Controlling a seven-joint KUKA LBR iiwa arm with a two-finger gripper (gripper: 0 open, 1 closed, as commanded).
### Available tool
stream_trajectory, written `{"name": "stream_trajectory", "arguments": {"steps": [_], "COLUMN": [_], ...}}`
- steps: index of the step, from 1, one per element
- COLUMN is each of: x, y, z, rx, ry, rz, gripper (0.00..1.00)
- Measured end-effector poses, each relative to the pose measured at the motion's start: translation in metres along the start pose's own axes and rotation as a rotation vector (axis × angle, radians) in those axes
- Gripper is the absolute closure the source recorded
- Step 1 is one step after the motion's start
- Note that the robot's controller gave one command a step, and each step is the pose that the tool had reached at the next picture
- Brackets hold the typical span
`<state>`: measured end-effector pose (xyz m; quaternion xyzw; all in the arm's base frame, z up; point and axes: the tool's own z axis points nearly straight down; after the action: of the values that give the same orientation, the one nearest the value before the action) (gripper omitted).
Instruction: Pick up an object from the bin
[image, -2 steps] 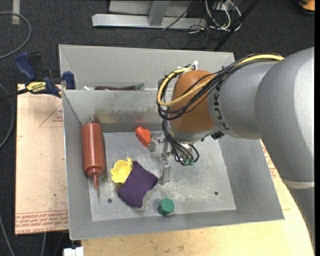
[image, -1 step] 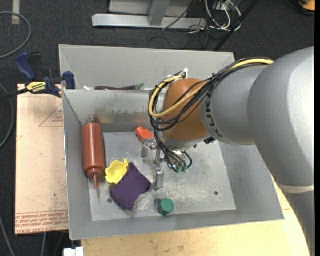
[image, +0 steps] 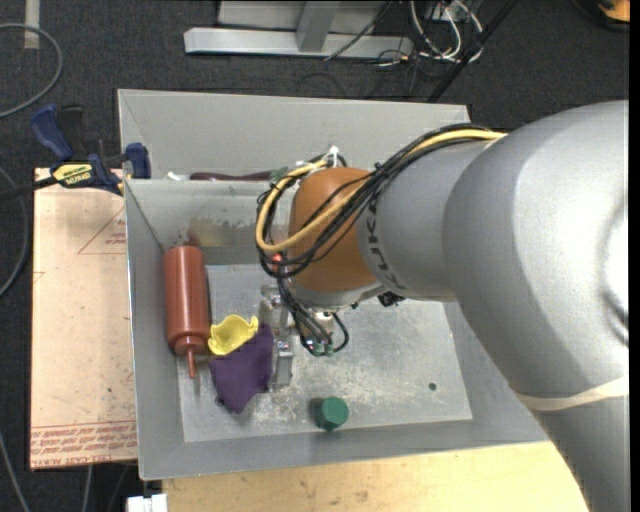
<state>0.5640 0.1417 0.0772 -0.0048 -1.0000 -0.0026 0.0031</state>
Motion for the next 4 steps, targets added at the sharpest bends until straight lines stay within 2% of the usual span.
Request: {"name": "stream_trajectory", "arguments": {"steps": [1,2,3,4], "x": [0.006,0.011,0.011,0.007], "y": [-0.004,-0.008,-0.017,-0.020], "z": [0.004,0.005,-0.092,-0.145], "rx": [-0.004,-0.004,-0.003,-0.006], "ry": [-0.023,-0.023,-0.020,-0.035], "rz": [-0.009,-0.014,-0.027,-0.033], "gripper": [1.00,1.00,0.00,0.00]}}
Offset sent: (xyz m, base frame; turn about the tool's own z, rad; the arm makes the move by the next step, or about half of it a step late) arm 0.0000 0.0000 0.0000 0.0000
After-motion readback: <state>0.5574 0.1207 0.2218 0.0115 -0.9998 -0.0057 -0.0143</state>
